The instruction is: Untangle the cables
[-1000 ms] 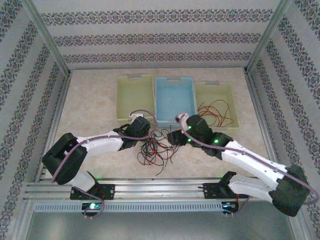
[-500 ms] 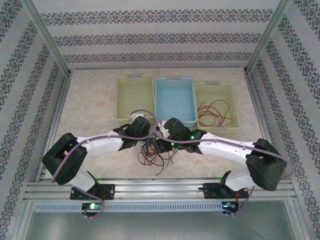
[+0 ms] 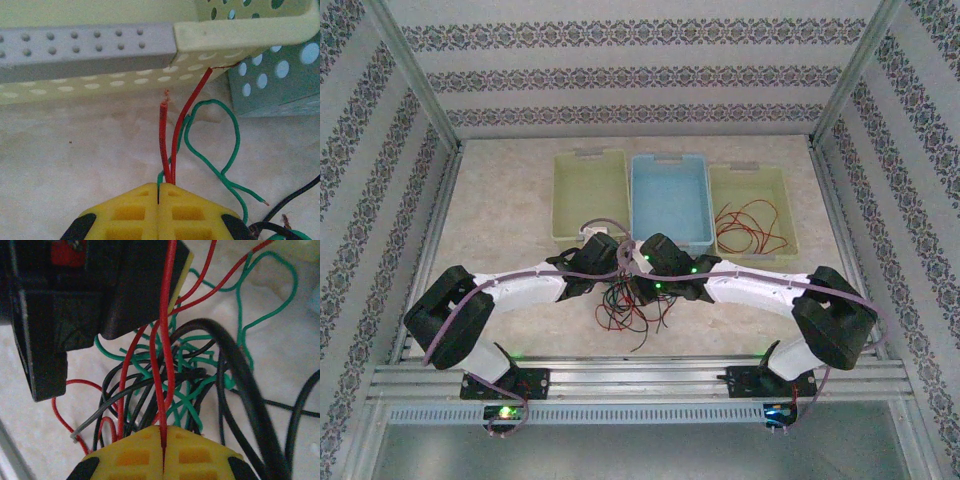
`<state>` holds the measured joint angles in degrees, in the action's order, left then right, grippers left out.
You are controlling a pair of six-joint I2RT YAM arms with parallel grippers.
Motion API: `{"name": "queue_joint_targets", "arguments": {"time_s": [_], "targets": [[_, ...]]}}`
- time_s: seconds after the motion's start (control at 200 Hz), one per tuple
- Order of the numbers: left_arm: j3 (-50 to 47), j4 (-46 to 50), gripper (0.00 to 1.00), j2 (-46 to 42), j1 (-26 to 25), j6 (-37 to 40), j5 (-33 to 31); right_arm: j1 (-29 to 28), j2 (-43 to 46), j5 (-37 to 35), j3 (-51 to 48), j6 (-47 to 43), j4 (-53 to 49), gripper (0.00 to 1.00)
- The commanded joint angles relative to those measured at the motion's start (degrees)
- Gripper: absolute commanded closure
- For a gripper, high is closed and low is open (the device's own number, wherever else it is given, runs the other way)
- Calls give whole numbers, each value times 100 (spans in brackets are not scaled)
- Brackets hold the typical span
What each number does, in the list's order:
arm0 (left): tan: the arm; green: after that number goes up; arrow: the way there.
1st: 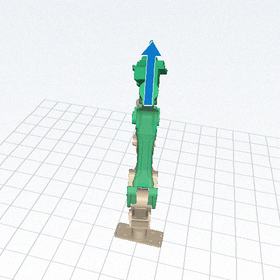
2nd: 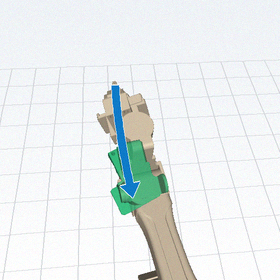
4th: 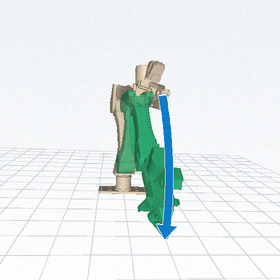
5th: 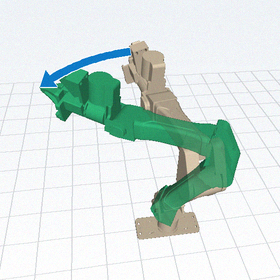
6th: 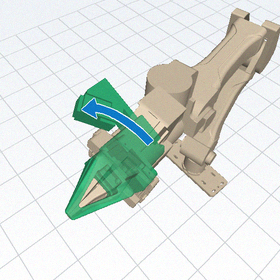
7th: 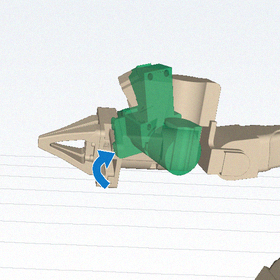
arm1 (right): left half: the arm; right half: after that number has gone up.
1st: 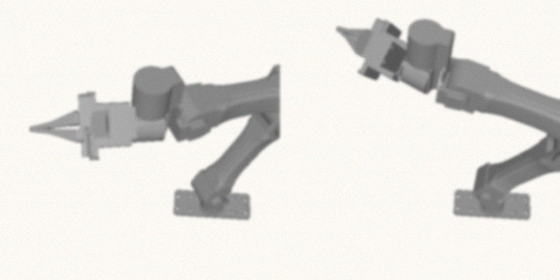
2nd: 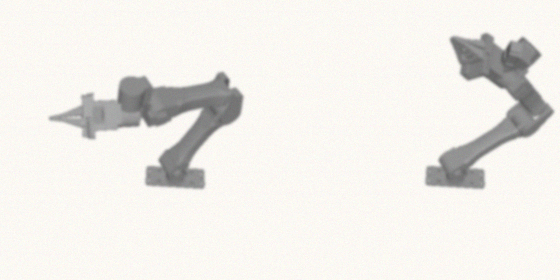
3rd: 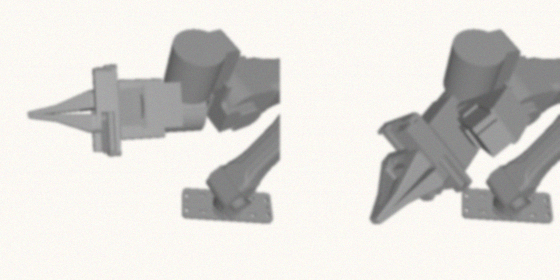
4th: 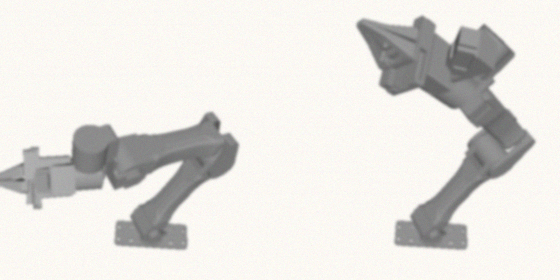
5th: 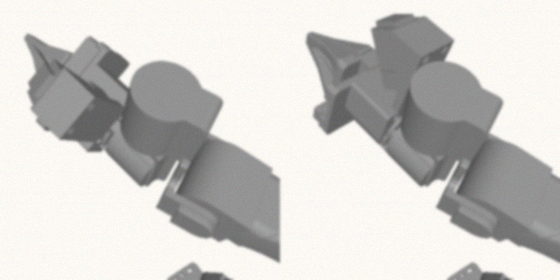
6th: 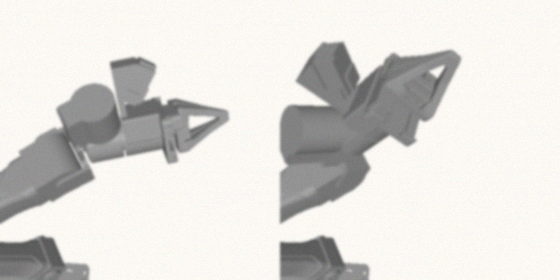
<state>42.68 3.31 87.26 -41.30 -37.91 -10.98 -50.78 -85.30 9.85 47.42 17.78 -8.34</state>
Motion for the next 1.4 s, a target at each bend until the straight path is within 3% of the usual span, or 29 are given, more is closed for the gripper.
{"name": "queue_joint_targets", "arguments": {"time_s": [0.0,0.405,0.69,0.92,1.395], "targets": [[60,-48,100,35,-112,-6,-71,45,510,-580,-119,-13,8,100],[96,17,100,189,-113,-41,-134,1025,3385,-2750,-740,831,-35,100],[93,60,100,177,-108,-41,-160,2223,4667,-2823,-497,976,-268,100],[67,30,100,168,-106,-50,-170,3198,4720,-2625,58,538,-416,100],[47,46,100,124,-106,-39,-169,4506,3196,-1834,802,237,439,100]]}}
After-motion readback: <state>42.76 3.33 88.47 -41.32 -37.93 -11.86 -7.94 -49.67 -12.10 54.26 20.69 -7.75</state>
